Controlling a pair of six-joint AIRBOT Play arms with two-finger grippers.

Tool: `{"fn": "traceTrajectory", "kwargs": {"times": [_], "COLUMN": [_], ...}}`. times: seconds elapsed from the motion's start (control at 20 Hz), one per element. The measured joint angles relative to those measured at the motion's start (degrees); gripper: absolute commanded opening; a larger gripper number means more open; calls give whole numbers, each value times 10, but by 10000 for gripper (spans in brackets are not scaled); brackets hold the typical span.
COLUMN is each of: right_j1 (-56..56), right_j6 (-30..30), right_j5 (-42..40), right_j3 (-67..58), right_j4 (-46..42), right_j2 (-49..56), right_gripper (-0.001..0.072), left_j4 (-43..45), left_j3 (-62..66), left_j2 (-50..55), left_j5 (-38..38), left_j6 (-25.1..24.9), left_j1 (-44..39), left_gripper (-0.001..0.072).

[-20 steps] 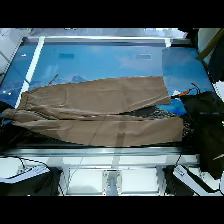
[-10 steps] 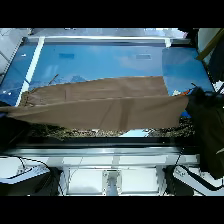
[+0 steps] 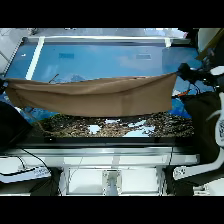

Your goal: Fold the clothes and pants, and hang the long-sleeved shirts on hangers.

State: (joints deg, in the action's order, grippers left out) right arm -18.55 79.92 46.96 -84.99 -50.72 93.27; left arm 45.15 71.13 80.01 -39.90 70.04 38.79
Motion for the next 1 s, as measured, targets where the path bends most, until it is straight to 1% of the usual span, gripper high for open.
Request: {"fn": "traceTrajectory", "kwargs": {"times": [0.15, 0.25, 0.4, 0.45, 0.5, 0.55, 0.7, 0.8, 0.9, 1.0], "right_j1": [26, 37, 43, 45, 46, 47, 44, 36, 21, 9], "right_j6": [15, 36, 63, 68, 72, 75, 80, 81, 76, 62], "right_j5": [-39, -68, -111, -120, -128, -132, -117, -67, 11, 103], "right_j3": [-41, -58, -71, -73, -75, -76, -96, -134, -186, -227], "right_j4": [1, 1, 4, 5, 9, 12, 22, 15, -8, -46], "right_j2": [84, 127, 164, 170, 174, 177, 179, 180, 179, 171], "right_gripper": [10, 11, 22, 169, 380, 411, 410, 410, 412, 412], "left_j4": [15, 20, 24, 25, 26, 26, 24, 24, 24, 24], "left_j3": [5, 7, 8, 8, 8, 8, 8, 8, 8, 8], "left_j2": [43, 71, 101, 108, 113, 115, 101, 71, 29, -18], "left_j5": [77, 127, 173, 181, 187, 191, 194, 196, 188, 147], "left_j6": [21, 32, 46, 48, 50, 51, 55, 54, 29, -20], "left_j1": [-46, -66, -81, -85, -88, -90, -96, -96, -98, -109], "left_gripper": [25, 25, 33, 201, 617, 705, 704, 704, 704, 704]}}
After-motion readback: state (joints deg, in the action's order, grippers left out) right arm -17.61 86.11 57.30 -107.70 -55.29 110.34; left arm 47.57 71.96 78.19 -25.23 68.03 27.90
